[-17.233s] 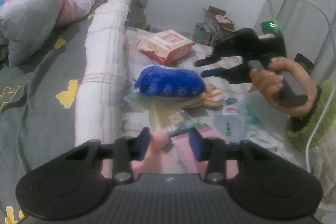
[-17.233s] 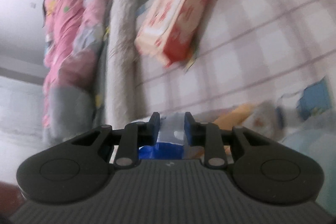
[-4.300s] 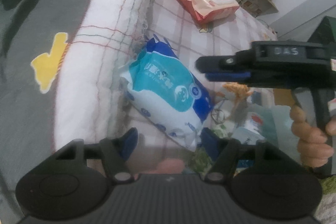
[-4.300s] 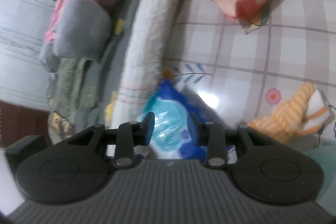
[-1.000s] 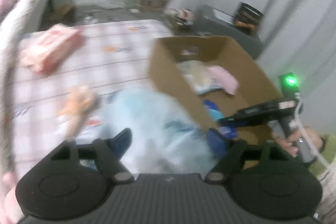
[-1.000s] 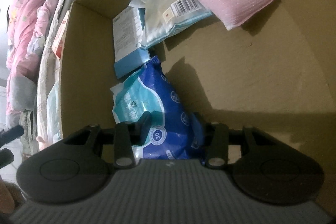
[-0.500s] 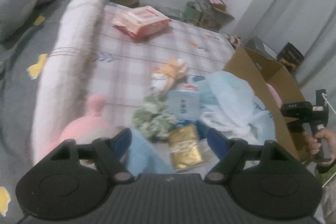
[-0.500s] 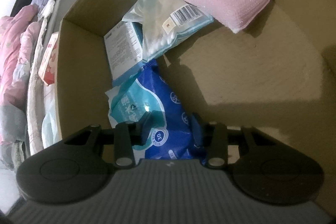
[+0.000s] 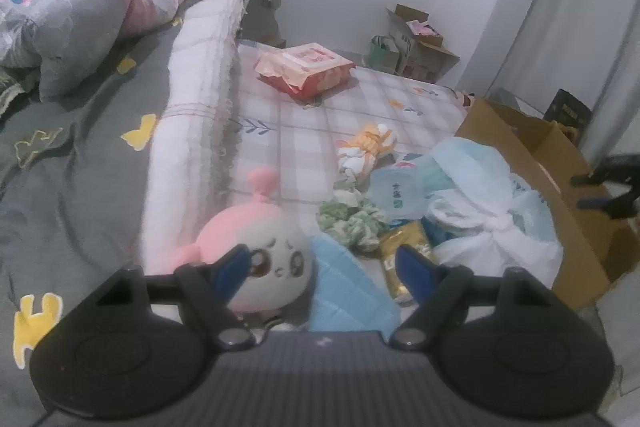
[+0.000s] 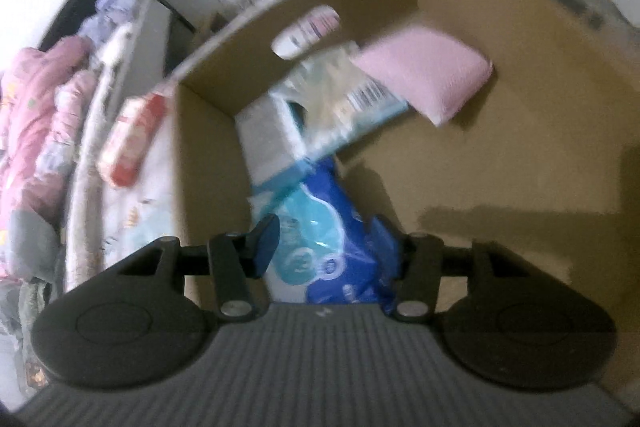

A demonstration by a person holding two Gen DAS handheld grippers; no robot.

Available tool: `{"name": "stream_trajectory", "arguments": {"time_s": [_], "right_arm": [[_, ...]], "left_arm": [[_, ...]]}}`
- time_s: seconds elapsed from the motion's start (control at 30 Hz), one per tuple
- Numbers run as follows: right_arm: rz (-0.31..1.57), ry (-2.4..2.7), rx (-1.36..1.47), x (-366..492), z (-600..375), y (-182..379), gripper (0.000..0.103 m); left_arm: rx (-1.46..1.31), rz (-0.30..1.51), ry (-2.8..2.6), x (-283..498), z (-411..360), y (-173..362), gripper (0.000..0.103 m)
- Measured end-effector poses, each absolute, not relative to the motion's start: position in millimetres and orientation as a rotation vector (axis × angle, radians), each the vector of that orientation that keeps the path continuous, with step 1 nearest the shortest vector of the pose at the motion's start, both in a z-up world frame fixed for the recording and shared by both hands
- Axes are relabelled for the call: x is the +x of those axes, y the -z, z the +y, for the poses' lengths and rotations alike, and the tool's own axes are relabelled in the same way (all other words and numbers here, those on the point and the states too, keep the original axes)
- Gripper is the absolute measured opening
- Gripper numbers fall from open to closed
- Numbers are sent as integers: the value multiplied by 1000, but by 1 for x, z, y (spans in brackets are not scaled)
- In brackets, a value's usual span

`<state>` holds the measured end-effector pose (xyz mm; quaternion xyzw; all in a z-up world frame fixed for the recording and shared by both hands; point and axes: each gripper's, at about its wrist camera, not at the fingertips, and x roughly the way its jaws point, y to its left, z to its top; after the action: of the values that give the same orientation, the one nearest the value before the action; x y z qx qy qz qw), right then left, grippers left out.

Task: Organize soft objects
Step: 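Lower the diaper pack into the box and open the right tool, then move the right tool to the pink plush toy and close on it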

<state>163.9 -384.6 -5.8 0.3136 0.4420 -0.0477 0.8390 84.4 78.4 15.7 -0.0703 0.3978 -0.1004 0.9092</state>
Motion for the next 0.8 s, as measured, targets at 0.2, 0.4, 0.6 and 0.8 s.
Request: {"name": "stream_trajectory", "arguments": {"time_s": [0.2, 0.4, 0.6, 0.8], "right_arm": [[871, -110, 655, 132, -333, -34, 54], [942, -367, 551, 140, -242, -44, 56], [1017, -586, 464, 173, -141, -35, 64], [1100, -683, 427, 214, -57, -3, 70]], "left_arm": [[-129, 822, 197, 72, 84, -6, 81], [-78, 821, 165, 68, 86, 1, 81], [-61, 833, 146, 73, 94, 11, 81], [-59, 873, 168, 83, 95, 26, 81]]}}
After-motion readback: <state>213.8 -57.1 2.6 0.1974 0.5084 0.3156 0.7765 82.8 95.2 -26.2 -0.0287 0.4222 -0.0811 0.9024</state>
